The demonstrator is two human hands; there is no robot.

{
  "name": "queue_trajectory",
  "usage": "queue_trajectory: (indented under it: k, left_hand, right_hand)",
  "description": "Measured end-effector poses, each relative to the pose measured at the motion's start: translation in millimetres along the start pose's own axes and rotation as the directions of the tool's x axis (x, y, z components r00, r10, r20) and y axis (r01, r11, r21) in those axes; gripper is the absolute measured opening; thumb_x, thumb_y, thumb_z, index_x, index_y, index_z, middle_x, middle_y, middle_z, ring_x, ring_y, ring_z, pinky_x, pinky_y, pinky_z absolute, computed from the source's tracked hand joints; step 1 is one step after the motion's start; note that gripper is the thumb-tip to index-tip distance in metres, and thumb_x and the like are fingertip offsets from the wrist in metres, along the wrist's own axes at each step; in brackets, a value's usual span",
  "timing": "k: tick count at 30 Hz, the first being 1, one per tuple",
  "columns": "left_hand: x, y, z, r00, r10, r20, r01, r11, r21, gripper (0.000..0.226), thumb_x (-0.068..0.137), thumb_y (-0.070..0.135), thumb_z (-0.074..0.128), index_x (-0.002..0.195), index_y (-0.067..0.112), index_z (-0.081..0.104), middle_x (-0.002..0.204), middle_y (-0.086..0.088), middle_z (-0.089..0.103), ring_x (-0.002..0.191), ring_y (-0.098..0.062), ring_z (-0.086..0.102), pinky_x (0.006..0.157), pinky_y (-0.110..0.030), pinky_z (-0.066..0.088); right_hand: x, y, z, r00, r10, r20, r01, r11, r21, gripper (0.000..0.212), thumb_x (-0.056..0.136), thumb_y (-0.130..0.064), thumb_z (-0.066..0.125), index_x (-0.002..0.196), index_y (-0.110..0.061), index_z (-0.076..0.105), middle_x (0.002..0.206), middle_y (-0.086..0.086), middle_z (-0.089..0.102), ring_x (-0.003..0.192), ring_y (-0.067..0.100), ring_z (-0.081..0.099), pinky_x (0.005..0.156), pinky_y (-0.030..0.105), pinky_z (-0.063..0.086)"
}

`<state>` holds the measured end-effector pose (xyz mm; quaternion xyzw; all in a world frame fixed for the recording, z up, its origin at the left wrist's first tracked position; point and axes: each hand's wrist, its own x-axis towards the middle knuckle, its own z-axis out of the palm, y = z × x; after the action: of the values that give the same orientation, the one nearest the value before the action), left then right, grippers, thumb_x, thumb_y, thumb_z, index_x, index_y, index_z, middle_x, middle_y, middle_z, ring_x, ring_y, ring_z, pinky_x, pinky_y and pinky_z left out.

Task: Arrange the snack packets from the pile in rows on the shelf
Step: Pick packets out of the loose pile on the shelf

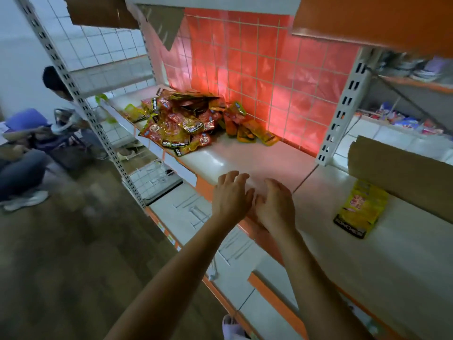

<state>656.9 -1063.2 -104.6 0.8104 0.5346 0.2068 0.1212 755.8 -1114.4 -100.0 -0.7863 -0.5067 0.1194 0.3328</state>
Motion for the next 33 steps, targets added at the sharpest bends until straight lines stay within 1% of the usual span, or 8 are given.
queue_trajectory:
  k: [5,10,14,19,21,25,30,33]
  left_hand:
    - [56,-35,-9,0.997,-0.082,-0.003,0.082,0.995,0.057,0.053,0.094,0.039,0.054,0.141,0.019,0.042,0.146,-0.008,0.041,0.134,-0.029,0.034,0.108,-0.042,0.036]
    - [92,-68,-12,0.986,-0.165,-0.027,0.166,0.985,0.051,0.058,0.093,0.04,0.055,0.142,0.014,0.038,0.145,-0.01,0.041,0.132,-0.03,0.036,0.104,-0.041,0.037]
    - [119,-91,-18,0.983,-0.154,-0.1,0.158,0.987,0.039,0.051,0.093,0.038,0.055,0.136,0.012,0.044,0.136,-0.011,0.048,0.124,-0.029,0.042,0.101,-0.036,0.035]
    - [159,-117,-29,0.973,-0.144,-0.181,0.141,0.99,-0.032,0.045,0.093,0.034,0.056,0.13,0.01,0.048,0.13,-0.012,0.051,0.118,-0.03,0.043,0.096,-0.036,0.036]
    - [177,-130,-34,0.97,-0.109,-0.219,0.103,0.994,-0.039,0.043,0.092,0.033,0.058,0.127,0.009,0.05,0.126,-0.013,0.052,0.115,-0.03,0.044,0.095,-0.037,0.037]
    - [219,-159,-50,0.957,-0.039,-0.288,0.034,0.999,-0.02,0.04,0.09,0.028,0.06,0.121,0.004,0.054,0.121,-0.015,0.055,0.112,-0.032,0.045,0.093,-0.039,0.04]
    - [270,-204,-79,0.946,0.009,-0.325,-0.019,0.999,-0.029,0.033,0.083,0.009,0.06,0.116,0.0,0.06,0.115,-0.019,0.058,0.107,-0.038,0.05,0.092,-0.042,0.035]
    - [295,-223,-93,0.947,0.018,-0.322,-0.038,0.998,-0.054,0.044,0.078,-0.005,0.051,0.121,-0.002,0.058,0.12,-0.021,0.057,0.111,-0.039,0.047,0.094,-0.043,0.035]
  right_hand:
    - [58,-26,31,0.996,0.001,0.09,-0.002,1.0,0.01,0.048,0.094,-0.018,0.054,0.141,-0.016,0.042,0.146,0.004,0.044,0.136,0.022,0.036,0.113,0.037,0.033]
    - [94,-47,55,0.99,-0.048,0.133,0.048,0.999,-0.001,0.048,0.092,-0.016,0.054,0.139,-0.013,0.045,0.141,0.008,0.049,0.129,0.027,0.042,0.107,0.034,0.031]
    - [119,-59,69,0.984,-0.083,0.157,0.085,0.996,-0.006,0.045,0.091,-0.014,0.054,0.136,-0.011,0.047,0.135,0.011,0.054,0.123,0.031,0.046,0.101,0.035,0.034]
    - [153,-84,89,0.994,-0.101,0.047,0.099,0.994,0.052,0.028,0.091,-0.015,0.056,0.118,-0.01,0.059,0.118,0.01,0.062,0.111,0.031,0.054,0.089,0.034,0.039]
    - [170,-98,99,0.996,-0.094,-0.004,0.093,0.992,0.089,0.022,0.09,-0.016,0.058,0.111,-0.011,0.061,0.118,0.008,0.063,0.11,0.028,0.055,0.087,0.033,0.04]
    - [205,-130,124,0.992,-0.089,-0.086,0.095,0.993,0.066,0.035,0.086,-0.01,0.06,0.12,-0.009,0.06,0.123,0.012,0.06,0.118,0.031,0.051,0.1,0.036,0.036]
    - [246,-174,153,0.987,-0.039,-0.157,0.05,0.996,0.072,0.039,0.088,-0.01,0.058,0.126,-0.007,0.058,0.126,0.014,0.059,0.121,0.029,0.05,0.102,0.031,0.03]
    - [269,-197,165,0.975,-0.043,-0.216,0.058,0.996,0.062,0.043,0.086,-0.006,0.057,0.129,-0.007,0.055,0.128,0.013,0.057,0.122,0.029,0.048,0.103,0.034,0.033]
